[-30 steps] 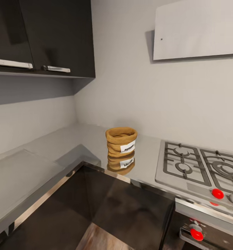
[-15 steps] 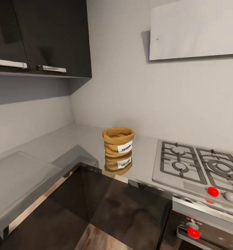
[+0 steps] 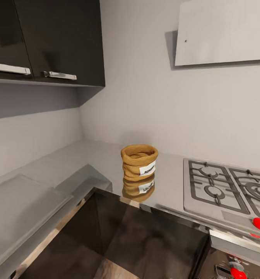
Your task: In the kitchen, take the popcorn bag from the countertop, put it into the microwave, and heat it until the popcorn is cooked so the cooked popcorn ends up inside the bag.
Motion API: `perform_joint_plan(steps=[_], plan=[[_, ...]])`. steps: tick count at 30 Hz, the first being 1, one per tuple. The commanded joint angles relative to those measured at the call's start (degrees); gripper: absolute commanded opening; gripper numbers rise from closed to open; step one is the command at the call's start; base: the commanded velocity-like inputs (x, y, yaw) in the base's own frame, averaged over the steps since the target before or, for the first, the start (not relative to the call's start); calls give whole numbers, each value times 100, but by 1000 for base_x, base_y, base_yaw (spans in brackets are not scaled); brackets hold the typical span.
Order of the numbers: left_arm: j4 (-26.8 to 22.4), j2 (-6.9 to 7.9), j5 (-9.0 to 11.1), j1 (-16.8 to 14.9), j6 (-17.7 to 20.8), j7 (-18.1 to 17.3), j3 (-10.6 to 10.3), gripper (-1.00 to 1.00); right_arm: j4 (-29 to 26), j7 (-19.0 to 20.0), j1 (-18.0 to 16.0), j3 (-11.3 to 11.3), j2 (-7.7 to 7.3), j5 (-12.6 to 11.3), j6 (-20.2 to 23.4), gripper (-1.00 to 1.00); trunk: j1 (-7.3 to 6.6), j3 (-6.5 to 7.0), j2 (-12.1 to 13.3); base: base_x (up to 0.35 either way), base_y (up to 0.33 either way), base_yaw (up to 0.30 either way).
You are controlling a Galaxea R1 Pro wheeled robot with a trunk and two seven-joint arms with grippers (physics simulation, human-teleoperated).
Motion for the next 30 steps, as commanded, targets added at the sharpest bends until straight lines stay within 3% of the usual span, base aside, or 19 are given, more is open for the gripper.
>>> perform_joint_plan(steps=[1, 22, 30], plan=[[-6, -2, 58, 1, -15, 6, 7, 100, 19, -11, -8, -49, -1, 57, -32, 100, 0, -5, -3, 9, 10, -256], [-6, -2, 58, 1, -15, 7, 7, 100, 19, -12, -8, -49, -1, 57, -31, 100, 0, -5, -3, 1, 1, -279], [-6, -6, 58, 2, -15, 7, 7, 100, 18, -7, -8, -49, -9, 61, -32, 100, 0, -5, -3, 0, 0, -41]])
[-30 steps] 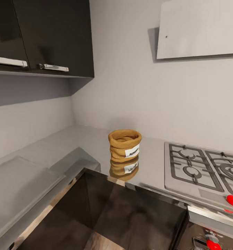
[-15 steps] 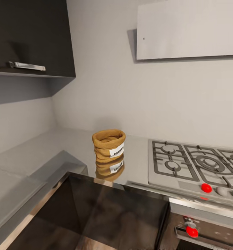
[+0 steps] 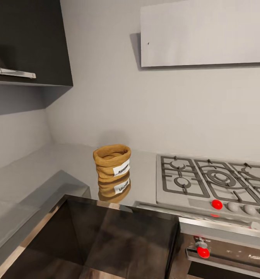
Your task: In the kitchen, take the popcorn bag from the countertop, put it into the microwave, and heat it until the popcorn is cooked so the cooked popcorn ends up inside the bag.
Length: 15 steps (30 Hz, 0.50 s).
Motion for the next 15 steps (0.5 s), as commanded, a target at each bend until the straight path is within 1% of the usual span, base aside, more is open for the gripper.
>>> perform_joint_plan(steps=[1, 11, 12, 13, 15], plan=[[-7, 0, 58, 1, -14, 5, 7, 100, 19, -25, -8, -49, 1, 60, -34, 100, 0, -5, -3, 0, 0, -2], [-7, 2, 63, 1, -21, 5, 7, 100, 21, -17, -8, -47, -2, 58, -25, 100, 0, -5, -3, 0, 0, 0], [-7, -2, 63, 1, -18, 5, 7, 100, 18, 7, -8, -33, -19, 68, -25, 100, 0, -5, -3, 0, 0, 0], [-7, -6, 59, 1, -22, 5, 7, 100, 13, 5, -8, 7, -71, 94, -32, 100, 0, -5, -3, 0, 0, 0], [-7, -7, 58, 2, -23, 5, 7, 100, 12, 2, -8, 13, -87, 97, -33, 100, 0, -5, -3, 0, 254, 0]])
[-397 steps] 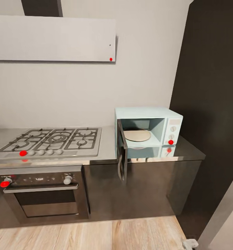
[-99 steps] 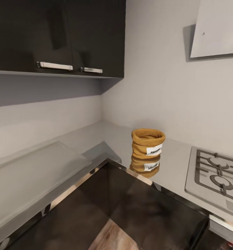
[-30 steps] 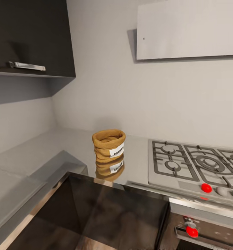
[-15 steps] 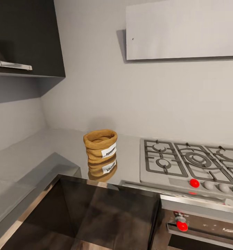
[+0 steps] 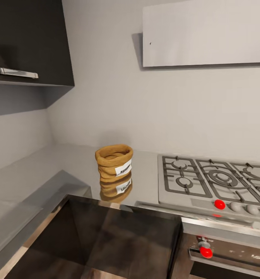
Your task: In the kitchen, take the popcorn bag from the countertop, put it into the microwave, and heat it until the popcorn is cooked so the cooked popcorn ends up inside the bag.
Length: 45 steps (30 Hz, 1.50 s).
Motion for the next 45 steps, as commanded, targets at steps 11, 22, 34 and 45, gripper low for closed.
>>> perform_joint_plan(steps=[11, 22, 34, 45], plan=[[-7, -2, 58, 2, -13, 2, 6, 100, 19, -9, -7, -50, 3, 46, -34, 100, 0, -5, -4, 0, 261, 0], [-7, -2, 58, 2, -13, 2, 6, 100, 19, -77, -7, -50, 3, 28, -30, 100, 0, -5, -4, 0, 14, -137], [-7, -2, 58, 2, -13, 2, 6, 100, 19, -88, -7, -50, 12, 28, -26, 100, 0, -5, -4, 0, 0, -249], [-7, -2, 58, 2, -13, 2, 6, 100, 19, -97, -7, -50, 3, 51, -34, 100, 0, -5, -4, 0, 0, -87]])
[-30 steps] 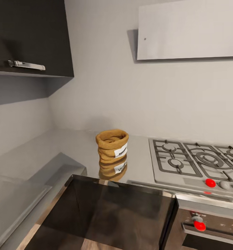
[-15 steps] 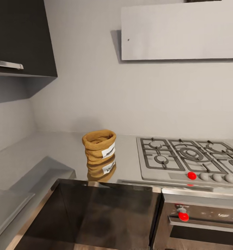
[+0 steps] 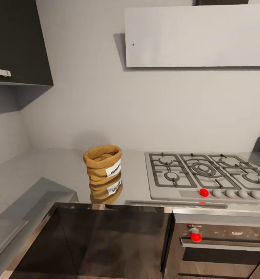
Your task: In the kitchen, take the popcorn bag from the countertop, put it into the microwave, and heat it until the popcorn is cooked so the cooked popcorn ends up inside the bag.
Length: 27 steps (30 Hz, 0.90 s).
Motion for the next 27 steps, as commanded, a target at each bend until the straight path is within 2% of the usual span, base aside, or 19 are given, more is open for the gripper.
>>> perform_joint_plan(steps=[1, 5, 13, 27], plan=[[-7, -2, 58, 2, -14, 5, 7, 100, 19, -17, -8, -48, -2, 61, -33, 100, 0, -5, -3, 0, 0, -1], [-7, 0, 58, 2, -10, 5, 7, 100, 19, -17, -8, -47, -8, 63, -33, 100, 0, -5, -3, 20, 0, 0], [-7, 7, 58, 2, -6, 5, 7, 100, 19, -17, -8, -48, -10, 63, -33, 100, 0, -5, -3, 175, 0, 0], [-7, 0, 58, 2, -14, 5, 7, 100, -6, 10, -8, -24, 9, 88, 22, 100, 0, -5, -3, 5, 0, 0]])
